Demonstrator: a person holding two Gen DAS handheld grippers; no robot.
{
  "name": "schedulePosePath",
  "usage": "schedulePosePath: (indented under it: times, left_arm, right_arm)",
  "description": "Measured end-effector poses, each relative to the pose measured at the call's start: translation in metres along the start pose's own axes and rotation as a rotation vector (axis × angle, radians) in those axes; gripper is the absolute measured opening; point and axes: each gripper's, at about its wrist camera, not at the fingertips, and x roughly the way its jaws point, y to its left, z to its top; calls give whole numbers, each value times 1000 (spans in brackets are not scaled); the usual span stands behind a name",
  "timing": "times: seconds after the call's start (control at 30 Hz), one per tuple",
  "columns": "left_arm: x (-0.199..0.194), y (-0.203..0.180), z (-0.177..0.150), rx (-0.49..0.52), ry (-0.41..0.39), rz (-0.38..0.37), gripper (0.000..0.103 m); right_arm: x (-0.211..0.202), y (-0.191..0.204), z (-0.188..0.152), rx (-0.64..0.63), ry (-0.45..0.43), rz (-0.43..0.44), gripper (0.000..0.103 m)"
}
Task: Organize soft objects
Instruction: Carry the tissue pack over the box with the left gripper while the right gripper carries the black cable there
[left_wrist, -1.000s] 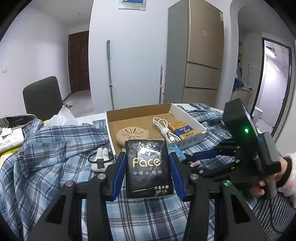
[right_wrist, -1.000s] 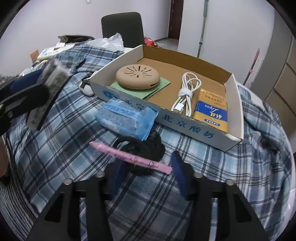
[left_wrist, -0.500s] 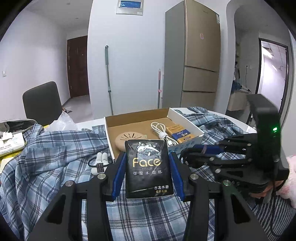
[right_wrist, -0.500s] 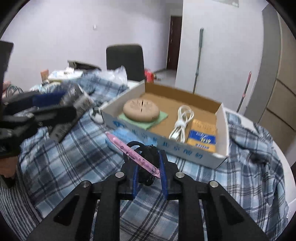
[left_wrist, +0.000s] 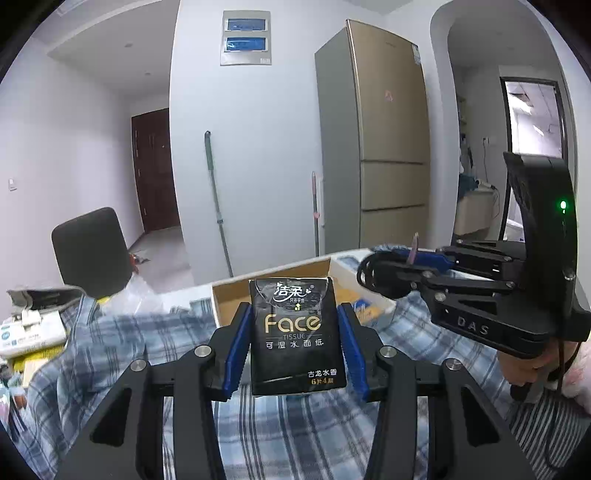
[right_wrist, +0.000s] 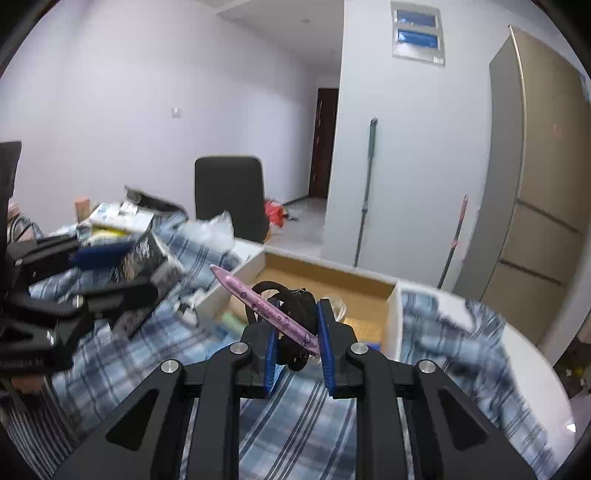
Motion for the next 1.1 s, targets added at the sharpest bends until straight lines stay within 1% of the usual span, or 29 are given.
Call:
schedulePosePath:
  times: [0.13, 0.2, 0.27, 0.4, 0.47, 0.53, 0.63, 0.77, 0.9, 0.97, 1.1]
  left_arm:
    - [12, 6, 28, -18, -40, 26, 49]
    - [20, 8, 38, -18, -66, 44, 49]
    - [28, 12, 45, -41, -83, 58, 49]
    - [44, 21, 51, -87, -99, 57, 49]
    - [56, 21, 50, -81, -108, 66, 49]
    - [69, 23, 43, -89, -107, 55, 49]
    - [86, 27, 29, -99, -80, 41, 49]
    - [112, 33, 11, -99, -39, 44, 49]
    - [126, 39, -4, -104, -10, 37, 49]
    - [129, 40, -8, -96, -6, 48, 49]
    - [136, 39, -15, -91, 12, 39, 49]
  right_arm:
    - [1, -11, 30, 51, -26, -38, 19]
    - [4, -17, 38, 68, -44, -63, 19]
    - [9, -22, 43, 86, -62, -89, 19]
    - [23, -33, 42, 144, -74, -121, 19]
    - [34, -35, 37, 154, -76, -139, 19]
    - [47, -36, 28, 153, -66, -156, 19]
    - [64, -36, 14, 146, -44, -158, 19]
    - [80, -39, -3, 163, -13, -155, 19]
    - [85, -35, -11, 144, -14, -167, 19]
    - [85, -32, -13, 123, -17, -163, 19]
    - [87, -24, -16, 92, -22, -152, 19]
